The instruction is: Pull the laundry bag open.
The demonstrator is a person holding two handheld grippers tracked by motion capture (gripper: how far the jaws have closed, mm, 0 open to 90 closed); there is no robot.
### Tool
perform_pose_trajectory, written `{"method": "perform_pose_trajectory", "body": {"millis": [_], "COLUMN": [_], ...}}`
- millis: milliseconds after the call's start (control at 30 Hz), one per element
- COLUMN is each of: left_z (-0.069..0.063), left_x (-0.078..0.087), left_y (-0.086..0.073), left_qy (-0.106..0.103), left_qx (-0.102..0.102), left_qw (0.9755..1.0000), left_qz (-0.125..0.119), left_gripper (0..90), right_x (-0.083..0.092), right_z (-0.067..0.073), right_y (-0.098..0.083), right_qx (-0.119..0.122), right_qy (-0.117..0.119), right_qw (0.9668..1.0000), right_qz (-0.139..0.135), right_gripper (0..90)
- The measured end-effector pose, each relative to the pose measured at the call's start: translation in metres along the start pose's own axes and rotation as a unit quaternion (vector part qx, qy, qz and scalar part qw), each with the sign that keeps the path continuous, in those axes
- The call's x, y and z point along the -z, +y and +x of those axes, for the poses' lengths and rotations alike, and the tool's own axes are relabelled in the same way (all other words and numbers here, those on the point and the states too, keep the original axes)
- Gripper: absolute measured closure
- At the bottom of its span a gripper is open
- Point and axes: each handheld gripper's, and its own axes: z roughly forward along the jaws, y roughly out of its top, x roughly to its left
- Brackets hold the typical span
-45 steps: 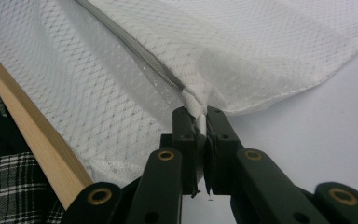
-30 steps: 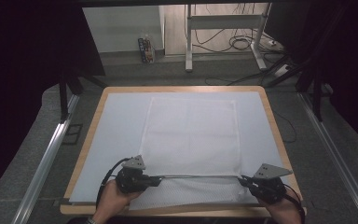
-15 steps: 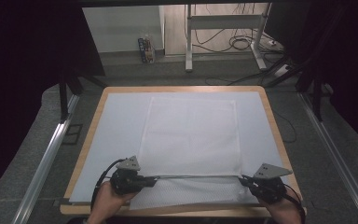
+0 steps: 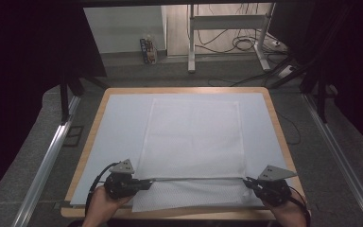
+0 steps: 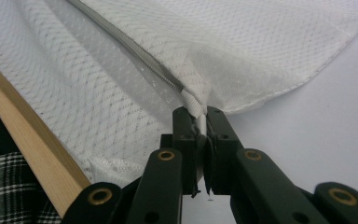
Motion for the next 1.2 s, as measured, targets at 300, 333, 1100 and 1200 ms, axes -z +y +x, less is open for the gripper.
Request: {"method": "perform_pose_trajectory", "body": {"millis": [300,333,1100,1200], "left_z": [0.004,0.004,0.014,0.017], "left_x": [0.009,0.010,0.024,0.027], "left_y": [-0.010,-0.011,-0.032,-0.036], "left_qy": [0.005,0.006,0.036,0.043], "left_qx": [0.012,0.013,0.042,0.050], "left_qw": [0.9999,0.9999,0.9985,0.9978], "left_qz": [-0.002,-0.002,0.004,0.003], "left_gripper": [87.4,87.4,87.5,87.5], "right_x": [0.000,0.000,-0.002,-0.001], "right_z": [0.000,0.000,0.001,0.000], "right_y": [0.000,0.000,0.000,0.000], "right_qx": [-0.002,-0.002,-0.004,-0.002], "right_qy": [0.000,-0.001,-0.010,-0.018], "right_qw": [1.0000,1.0000,0.9999,0.9997], "right_qz": [0.001,0.002,0.012,0.016], "right_gripper": [83.8,83.8,84.2,84.3]}}
